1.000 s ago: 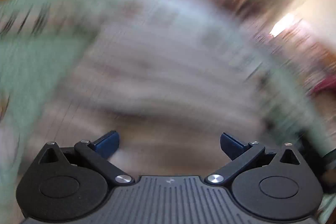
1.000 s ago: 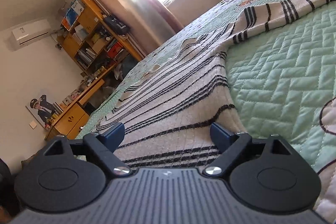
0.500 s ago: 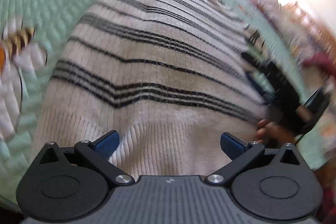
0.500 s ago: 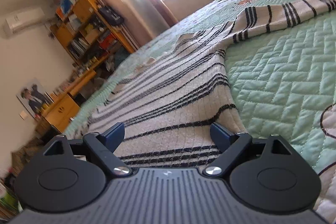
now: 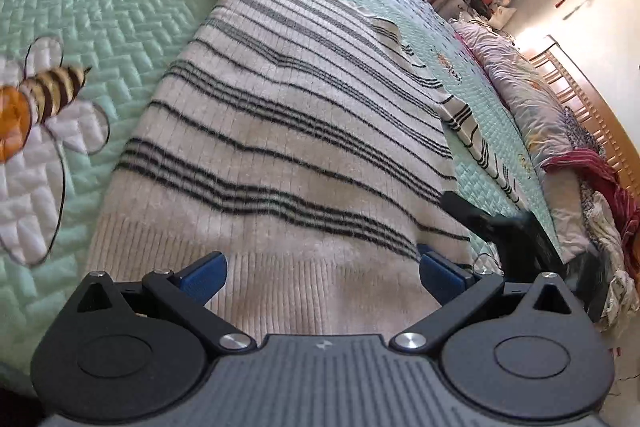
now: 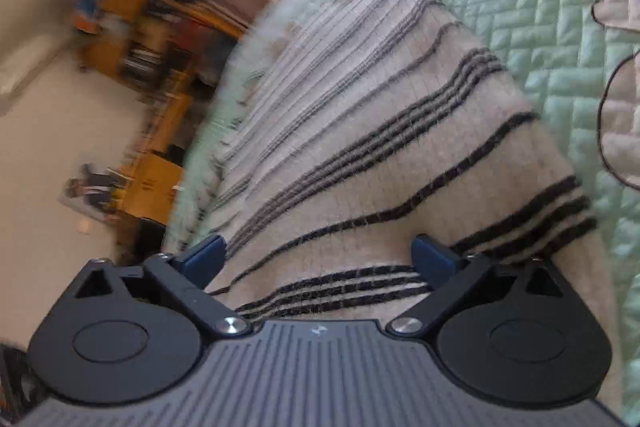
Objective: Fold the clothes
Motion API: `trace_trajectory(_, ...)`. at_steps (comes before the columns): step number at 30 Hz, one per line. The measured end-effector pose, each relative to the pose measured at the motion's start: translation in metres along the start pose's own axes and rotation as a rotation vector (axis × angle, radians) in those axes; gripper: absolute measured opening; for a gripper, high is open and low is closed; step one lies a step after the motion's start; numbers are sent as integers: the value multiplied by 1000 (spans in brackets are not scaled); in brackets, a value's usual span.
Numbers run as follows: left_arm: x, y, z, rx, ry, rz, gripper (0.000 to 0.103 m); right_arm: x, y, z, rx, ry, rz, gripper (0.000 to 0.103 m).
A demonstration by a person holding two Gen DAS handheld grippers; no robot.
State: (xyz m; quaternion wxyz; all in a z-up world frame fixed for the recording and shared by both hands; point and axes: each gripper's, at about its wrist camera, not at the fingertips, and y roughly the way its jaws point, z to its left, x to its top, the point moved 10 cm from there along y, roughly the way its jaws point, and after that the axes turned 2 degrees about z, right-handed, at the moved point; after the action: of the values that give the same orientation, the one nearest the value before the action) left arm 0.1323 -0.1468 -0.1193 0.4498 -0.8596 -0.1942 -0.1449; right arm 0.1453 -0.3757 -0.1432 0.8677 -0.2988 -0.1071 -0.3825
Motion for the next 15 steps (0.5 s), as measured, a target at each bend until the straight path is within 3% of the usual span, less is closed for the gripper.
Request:
trace_trajectory(3,-9,-4,8,6,-66,40,102,-7,-6,4,-1,-29,34,99)
trace_trajectory(11,-6,-29,-5,-22,-52,-18,102,-4,-16,3,-18,203,16,102)
trace_trajectory(15,-9,-26,-7,-39,-74,-8,102,-10,-15,-8,1,299,2,102)
